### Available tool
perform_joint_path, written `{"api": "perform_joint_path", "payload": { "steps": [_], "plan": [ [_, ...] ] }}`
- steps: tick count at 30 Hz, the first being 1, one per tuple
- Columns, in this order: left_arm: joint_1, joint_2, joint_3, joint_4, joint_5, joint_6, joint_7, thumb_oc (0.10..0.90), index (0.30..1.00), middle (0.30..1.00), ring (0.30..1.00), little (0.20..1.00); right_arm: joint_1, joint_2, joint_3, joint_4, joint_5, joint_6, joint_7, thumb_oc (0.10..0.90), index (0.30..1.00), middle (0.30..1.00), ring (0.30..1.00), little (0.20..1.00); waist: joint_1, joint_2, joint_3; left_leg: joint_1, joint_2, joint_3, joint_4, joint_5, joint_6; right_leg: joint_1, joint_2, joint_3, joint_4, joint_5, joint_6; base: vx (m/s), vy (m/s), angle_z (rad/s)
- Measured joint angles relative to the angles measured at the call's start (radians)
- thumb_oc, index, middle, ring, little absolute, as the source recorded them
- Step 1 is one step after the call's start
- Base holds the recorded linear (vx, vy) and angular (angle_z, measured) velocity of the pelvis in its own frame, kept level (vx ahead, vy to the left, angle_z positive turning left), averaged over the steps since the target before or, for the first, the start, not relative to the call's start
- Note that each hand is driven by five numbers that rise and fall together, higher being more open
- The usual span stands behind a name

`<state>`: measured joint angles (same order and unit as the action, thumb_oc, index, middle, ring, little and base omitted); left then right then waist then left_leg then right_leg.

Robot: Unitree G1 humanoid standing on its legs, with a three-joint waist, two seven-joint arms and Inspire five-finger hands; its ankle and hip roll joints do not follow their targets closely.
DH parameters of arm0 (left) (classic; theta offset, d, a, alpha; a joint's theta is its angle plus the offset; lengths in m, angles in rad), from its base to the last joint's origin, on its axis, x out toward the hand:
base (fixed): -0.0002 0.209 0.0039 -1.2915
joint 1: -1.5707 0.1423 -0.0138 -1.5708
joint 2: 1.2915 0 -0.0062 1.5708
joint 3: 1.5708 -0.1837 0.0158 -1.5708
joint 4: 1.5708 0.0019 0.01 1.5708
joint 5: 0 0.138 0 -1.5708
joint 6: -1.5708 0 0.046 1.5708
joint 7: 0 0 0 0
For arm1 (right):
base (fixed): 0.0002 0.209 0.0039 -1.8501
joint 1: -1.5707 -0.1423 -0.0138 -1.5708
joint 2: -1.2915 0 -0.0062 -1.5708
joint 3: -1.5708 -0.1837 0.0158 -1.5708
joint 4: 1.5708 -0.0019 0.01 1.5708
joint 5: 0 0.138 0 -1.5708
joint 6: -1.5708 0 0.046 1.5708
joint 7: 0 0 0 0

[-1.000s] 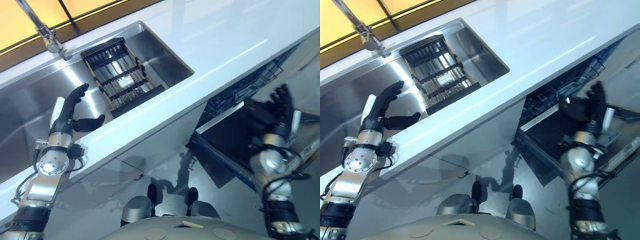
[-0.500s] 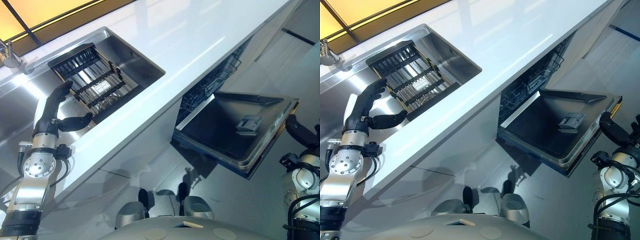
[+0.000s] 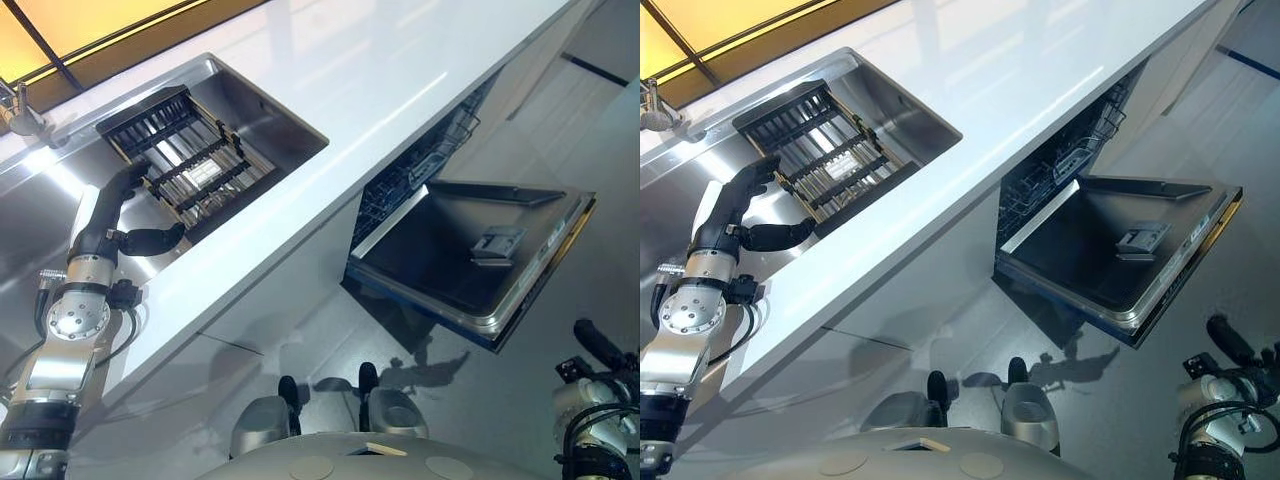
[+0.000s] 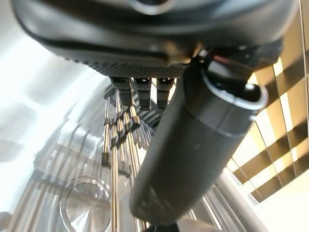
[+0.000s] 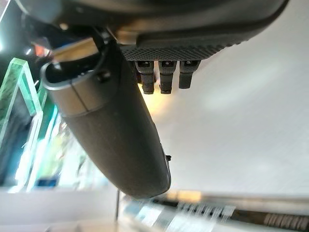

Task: Pick up plates and place into dishwasher.

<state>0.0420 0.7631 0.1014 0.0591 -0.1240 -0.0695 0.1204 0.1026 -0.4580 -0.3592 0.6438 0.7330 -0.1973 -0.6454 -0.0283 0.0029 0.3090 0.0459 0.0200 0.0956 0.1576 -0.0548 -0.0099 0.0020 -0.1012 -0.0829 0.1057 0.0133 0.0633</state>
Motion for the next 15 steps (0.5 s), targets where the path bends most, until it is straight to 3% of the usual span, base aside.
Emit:
{"api": "perform_joint_path", "payload": {
  "steps": [7,11,15],
  "plan": [
    [-0.154,0.068,-0.025,-0.025,-0.075,-0.03,0.05,0.8,0.9,0.9,0.9,0.9,-0.131,-0.114,-0.029,0.093,0.098,-0.073,-0.008,0.8,0.9,0.9,0.9,0.9,0.0,0.06,0.144,-0.234,-0.005,-0.008,0.273,-0.081,0.012,-0.234,-0.044,-0.009,0.289,-0.085,-0.007,-0.16,-0.033,0.09],
    [-0.221,0.1,-0.014,-0.058,-0.075,-0.056,0.088,0.8,0.9,0.9,0.9,0.9,-0.182,-0.114,-0.025,0.096,0.163,-0.127,-0.005,0.8,0.9,0.9,0.9,0.9,0.008,0.077,0.201,-0.336,-0.003,-0.018,0.395,-0.111,0.009,-0.342,-0.055,-0.005,0.423,-0.127,-0.018,-0.1,-0.029,0.07],
    [-0.262,0.121,-0.002,-0.084,-0.074,-0.064,0.111,0.8,0.9,0.9,0.9,0.9,-0.202,-0.114,-0.019,0.102,0.231,-0.15,0.027,0.8,0.9,0.9,0.9,0.9,0.008,0.082,0.215,-0.423,-0.004,-0.026,0.487,-0.134,0.008,-0.434,-0.063,0.004,0.536,-0.163,-0.028,-0.05,-0.003,0.05]
  ]
}}
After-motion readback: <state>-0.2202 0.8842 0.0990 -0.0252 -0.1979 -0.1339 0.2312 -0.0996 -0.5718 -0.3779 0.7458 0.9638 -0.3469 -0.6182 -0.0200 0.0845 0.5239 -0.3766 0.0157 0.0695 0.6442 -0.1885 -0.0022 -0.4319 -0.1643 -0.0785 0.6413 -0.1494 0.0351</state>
